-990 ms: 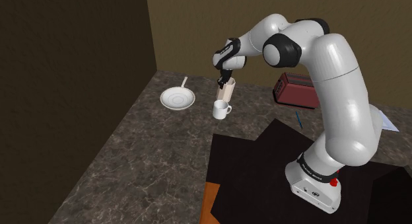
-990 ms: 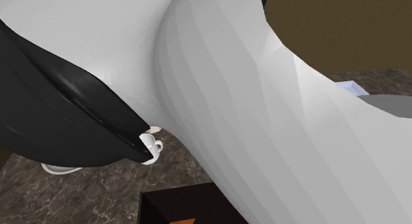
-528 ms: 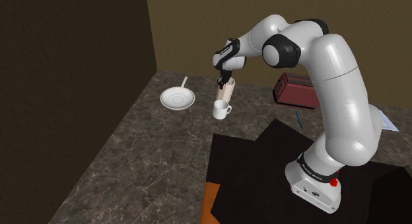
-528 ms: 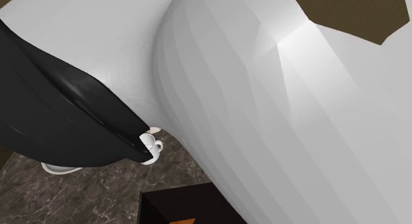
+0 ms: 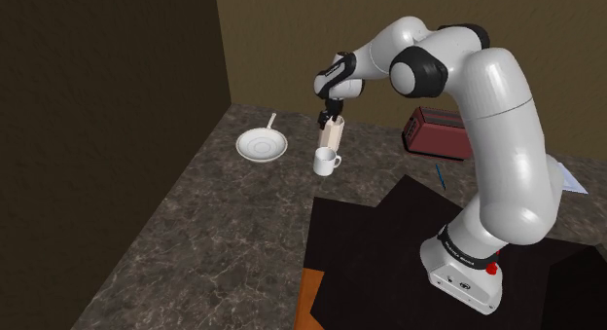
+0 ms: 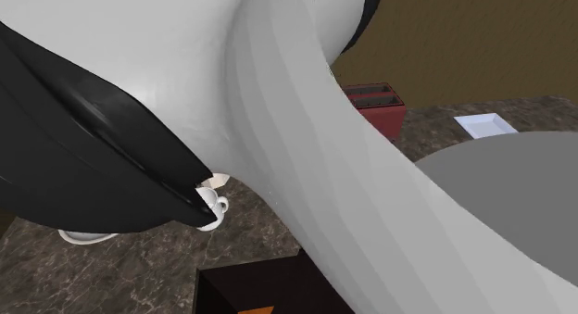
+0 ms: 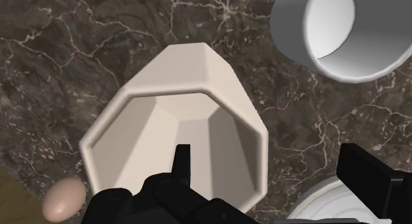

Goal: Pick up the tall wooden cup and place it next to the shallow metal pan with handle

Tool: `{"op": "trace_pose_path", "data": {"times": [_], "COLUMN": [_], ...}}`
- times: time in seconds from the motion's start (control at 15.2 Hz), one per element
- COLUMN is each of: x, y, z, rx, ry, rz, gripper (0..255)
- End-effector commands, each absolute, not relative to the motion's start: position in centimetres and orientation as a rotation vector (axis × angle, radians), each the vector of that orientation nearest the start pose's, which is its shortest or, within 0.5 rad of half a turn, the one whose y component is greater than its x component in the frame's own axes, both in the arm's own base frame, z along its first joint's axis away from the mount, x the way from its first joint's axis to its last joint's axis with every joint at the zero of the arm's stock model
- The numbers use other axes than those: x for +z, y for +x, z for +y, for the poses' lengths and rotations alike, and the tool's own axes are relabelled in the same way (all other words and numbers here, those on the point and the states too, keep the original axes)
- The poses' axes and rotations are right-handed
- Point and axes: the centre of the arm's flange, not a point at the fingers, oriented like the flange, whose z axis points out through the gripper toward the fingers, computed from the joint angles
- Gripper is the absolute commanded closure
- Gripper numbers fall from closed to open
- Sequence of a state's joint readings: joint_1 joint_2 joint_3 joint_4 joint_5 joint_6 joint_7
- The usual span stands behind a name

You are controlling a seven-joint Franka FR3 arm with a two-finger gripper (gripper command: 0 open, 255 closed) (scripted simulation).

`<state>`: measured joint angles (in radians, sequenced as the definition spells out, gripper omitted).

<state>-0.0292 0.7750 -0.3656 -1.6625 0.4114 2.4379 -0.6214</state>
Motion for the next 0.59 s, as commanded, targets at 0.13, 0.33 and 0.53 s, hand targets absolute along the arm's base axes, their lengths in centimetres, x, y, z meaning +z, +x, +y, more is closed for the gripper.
{"op": "trace_pose_path", "data": {"times": [0.13,0.33,0.53], "x": [21.6,21.6,21.6], "y": [64.2,64.2,64.2], "z": [-23.5,-23.5,-23.5], "rx": [-0.117,-0.117,-0.117], "ry": [-3.153,-3.153,-3.153], "rz": [-0.037,-0.037,-0.037], "gripper": [0,0,0]}}
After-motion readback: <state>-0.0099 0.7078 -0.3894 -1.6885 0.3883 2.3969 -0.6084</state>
